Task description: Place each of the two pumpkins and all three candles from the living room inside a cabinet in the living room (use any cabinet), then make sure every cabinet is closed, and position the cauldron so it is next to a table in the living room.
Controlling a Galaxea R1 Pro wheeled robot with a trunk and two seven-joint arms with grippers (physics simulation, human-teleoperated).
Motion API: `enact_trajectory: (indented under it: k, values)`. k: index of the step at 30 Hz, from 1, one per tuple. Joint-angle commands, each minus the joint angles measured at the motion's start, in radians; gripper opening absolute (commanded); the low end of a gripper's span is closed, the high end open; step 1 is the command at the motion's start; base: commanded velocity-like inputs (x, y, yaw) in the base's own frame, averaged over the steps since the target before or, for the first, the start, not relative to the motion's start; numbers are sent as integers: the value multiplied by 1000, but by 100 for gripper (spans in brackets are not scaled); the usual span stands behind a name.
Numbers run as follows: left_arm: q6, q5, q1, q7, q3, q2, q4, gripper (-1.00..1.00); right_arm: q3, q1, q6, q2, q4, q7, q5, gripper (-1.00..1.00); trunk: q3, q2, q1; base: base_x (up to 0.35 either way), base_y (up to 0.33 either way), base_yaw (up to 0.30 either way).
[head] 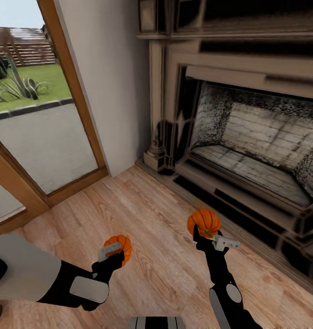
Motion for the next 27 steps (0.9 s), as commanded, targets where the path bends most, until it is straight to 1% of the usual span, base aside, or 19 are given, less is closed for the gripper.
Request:
enact_trajectory:
  k: [1,2,4,7,8,11,12,16,18,20,21,22,25,27]
  values:
    - [-14,15,11,2,-2,0,15,-100,3,0,-7,-8,8,-3,-5,-100,1,0,0,-1,1,-190]
    - [-14,15,21,1,-2,0,28,-100,2,0,-9,-25,26,-3,-6,-100,2,0,0,-1,0,-194]
    - [-14,15,28,1,-2,-1,36,-100,2,1,-10,-44,47,-3,-8,-100,13,0,-1,0,0,-196]
    - [-13,15,31,0,-3,-1,41,-100,2,1,-10,-55,59,-3,-10,-100,28,1,-3,0,0,-160]
    - [-13,15,31,-1,-3,-5,42,-100,2,1,-9,-57,62,-3,-10,-100,32,1,-3,0,0,-58]
    - [-13,15,32,1,-3,-14,43,-100,2,1,-9,-59,79,-4,-12,-100,44,2,-4,0,0,-30]
    - [-13,15,32,3,-3,-16,44,-100,0,1,-8,-59,105,-3,-12,-100,48,2,-5,0,0,-6]
    - [-13,15,31,3,-3,-17,46,-100,-4,9,-14,-59,127,-2,-13,-100,64,3,-7,0,0,-3]
    - [-14,15,31,3,-3,-13,46,-100,-25,30,-30,-59,131,-2,-13,-100,71,3,-8,0,0,0]
    - [-14,15,32,2,-3,-13,46,-100,-33,32,-32,-59,131,-2,-14,-100,79,4,-8,0,0,0]
    - [-14,15,32,2,-3,-14,46,-100,-36,33,-33,-59,130,-2,-17,-100,83,4,-9,0,0,0]
    - [-15,15,32,2,-3,-15,45,-100,-41,40,-36,-59,122,-5,-39,-100,87,4,-9,-74,0,-6]
    - [-16,15,31,-1,-2,0,45,-100,-42,53,-39,-59,112,-5,-43,-100,102,5,-11,-265,0,-112]
    - [-16,15,32,-2,-2,3,45,-100,-42,57,-40,-60,110,-4,-43,-100,113,5,-12,-318,0,-149]
